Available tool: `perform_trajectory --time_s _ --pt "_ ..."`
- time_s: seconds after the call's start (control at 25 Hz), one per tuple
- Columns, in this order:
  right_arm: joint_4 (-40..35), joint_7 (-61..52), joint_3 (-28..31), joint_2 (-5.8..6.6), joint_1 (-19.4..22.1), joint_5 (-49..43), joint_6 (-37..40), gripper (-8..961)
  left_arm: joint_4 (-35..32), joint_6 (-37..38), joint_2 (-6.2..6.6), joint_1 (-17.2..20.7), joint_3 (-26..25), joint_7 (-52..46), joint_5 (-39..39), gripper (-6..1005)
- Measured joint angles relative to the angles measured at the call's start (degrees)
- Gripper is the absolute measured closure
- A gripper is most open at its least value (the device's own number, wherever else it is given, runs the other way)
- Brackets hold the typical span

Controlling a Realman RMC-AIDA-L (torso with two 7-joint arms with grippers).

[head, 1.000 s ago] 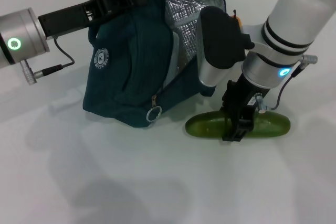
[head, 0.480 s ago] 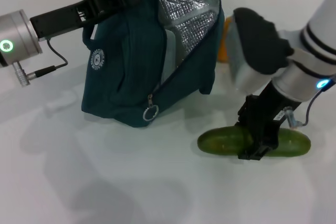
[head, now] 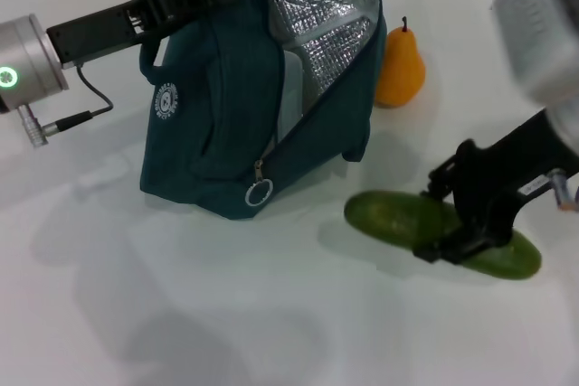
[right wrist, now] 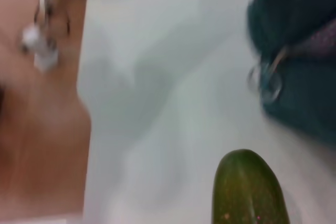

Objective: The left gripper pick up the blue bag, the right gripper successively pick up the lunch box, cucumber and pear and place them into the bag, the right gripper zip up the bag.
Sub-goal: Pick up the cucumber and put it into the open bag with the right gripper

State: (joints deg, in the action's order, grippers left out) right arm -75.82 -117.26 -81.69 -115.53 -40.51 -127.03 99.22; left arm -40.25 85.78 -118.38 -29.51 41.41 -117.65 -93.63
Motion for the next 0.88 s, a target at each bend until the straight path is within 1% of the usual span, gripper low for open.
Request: perform_trajectory --time_s 0.08,0.24,0.44,0.48,0.52,0.6,0.68,0.72,0.76,0.8,0.88 --pt "-2.5 1.3 4.9 0.07 2.6 4.2 1.2 375 0.0 0.0 0.03 0.0 0.0 -0.1 0.0 951" --pt "-4.9 3.0 13.6 0.08 5.6 10.5 2.9 373 0.0 0.0 0.04 0.1 0.2 -0.2 0.0 951" --pt "-4.9 7.0 22.7 0.07 8.9 18.3 2.7 371 0.2 0.0 0.03 0.1 0.2 0.0 0.0 951" --pt "-4.8 7.5 23.5 0.07 9.1 19.1 2.6 371 0.2 0.0 0.01 0.1 0.2 0.0 0.0 951" --pt "-4.0 8.9 25.4 0.03 9.7 21.4 1.5 370 0.2 0.0 -0.03 0.1 0.2 0.0 0.0 951" --pt "-1.9 10.9 27.0 0.03 10.4 24.9 -1.5 369 0.1 0.1 -0.17 0.0 0.1 0.0 0.0 951" --pt "0.4 12.9 26.9 0.03 10.6 27.3 -5.1 368 0.0 0.8 -0.44 -0.2 0.1 0.0 0.1 951" --pt "2.1 14.6 26.4 -0.02 10.4 28.8 -7.7 368 0.0 1.6 -0.73 -0.4 0.1 0.0 0.2 951" --pt "4.4 17.7 24.7 -0.11 9.6 31.0 -12.0 367 0.0 1.6 -0.73 -0.4 0.1 0.0 0.2 951" --pt "4.4 17.7 24.7 -0.11 9.6 31.0 -12.0 367 0.0 2.0 -0.86 -0.5 0.2 0.0 0.3 951" --pt "5.8 20.2 22.4 -0.14 8.6 32.5 -15.5 366 0.1 2.7 -1.02 -0.6 0.5 0.0 0.9 951"
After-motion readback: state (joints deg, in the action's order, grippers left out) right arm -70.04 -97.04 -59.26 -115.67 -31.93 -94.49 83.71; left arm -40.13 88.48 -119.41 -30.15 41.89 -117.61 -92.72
